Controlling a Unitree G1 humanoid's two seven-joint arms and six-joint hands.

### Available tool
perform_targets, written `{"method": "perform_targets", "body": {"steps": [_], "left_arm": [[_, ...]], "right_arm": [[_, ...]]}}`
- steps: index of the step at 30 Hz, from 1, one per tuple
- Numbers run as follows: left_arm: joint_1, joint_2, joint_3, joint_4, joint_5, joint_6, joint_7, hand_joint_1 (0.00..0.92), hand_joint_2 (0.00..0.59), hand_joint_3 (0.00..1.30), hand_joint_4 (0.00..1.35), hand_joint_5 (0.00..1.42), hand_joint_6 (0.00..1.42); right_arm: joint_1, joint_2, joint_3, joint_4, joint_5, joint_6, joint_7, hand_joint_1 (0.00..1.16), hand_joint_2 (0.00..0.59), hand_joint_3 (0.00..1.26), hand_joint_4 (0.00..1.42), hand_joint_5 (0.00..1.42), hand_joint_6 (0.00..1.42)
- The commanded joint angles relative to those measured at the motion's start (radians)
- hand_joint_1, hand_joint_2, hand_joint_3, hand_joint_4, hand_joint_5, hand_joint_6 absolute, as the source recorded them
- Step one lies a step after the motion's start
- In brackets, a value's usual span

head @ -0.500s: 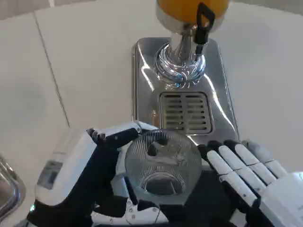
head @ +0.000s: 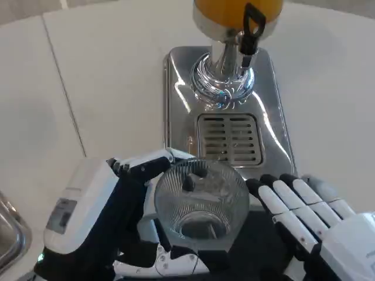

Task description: Grasp the cup under the faucet to collect the drink, then remove the cup.

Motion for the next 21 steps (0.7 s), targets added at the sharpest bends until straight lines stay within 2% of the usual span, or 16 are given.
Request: {"method": "perform_targets", "body": {"steps": [1, 8, 12, 16, 21], "left_arm": [[-0.015, -0.019, 0.017, 0.016, 0.007, -0.001, 0.020, 0.538, 0.033, 1.22, 1.26, 1.42, 1.42], [-0.113, -0.052, 0.041, 0.078, 0.043, 0.059, 0.045, 0.541, 0.039, 1.22, 1.26, 1.42, 1.42], [-0.188, -0.065, 0.045, 0.150, 0.062, 0.100, 0.064, 0.543, 0.040, 1.22, 1.26, 1.42, 1.42], [-0.269, -0.085, 0.018, 0.240, 0.094, 0.129, 0.100, 0.544, 0.040, 1.22, 1.26, 1.42, 1.42], [-0.365, -0.112, -0.048, 0.340, 0.167, 0.135, 0.171, 0.545, 0.041, 1.22, 1.26, 1.42, 1.42]], "right_arm": [[0.014, 0.014, 0.001, -0.020, -0.005, 0.012, -0.001, 0.18, 0.574, 0.00, 0.00, 0.00, 0.00], [0.039, 0.035, -0.029, -0.037, 0.007, 0.015, -0.017, 0.18, 0.567, 0.00, 0.00, 0.00, 0.00], [0.046, 0.032, -0.045, -0.038, 0.020, 0.014, -0.016, 0.18, 0.566, 0.00, 0.00, 0.00, 0.00], [0.038, 0.025, -0.050, -0.035, 0.034, 0.015, -0.006, 0.18, 0.565, 0.00, 0.00, 0.00, 0.00], [0.037, 0.023, -0.053, -0.040, 0.042, 0.018, -0.001, 0.18, 0.565, 0.00, 0.00, 0.00, 0.00]]}}
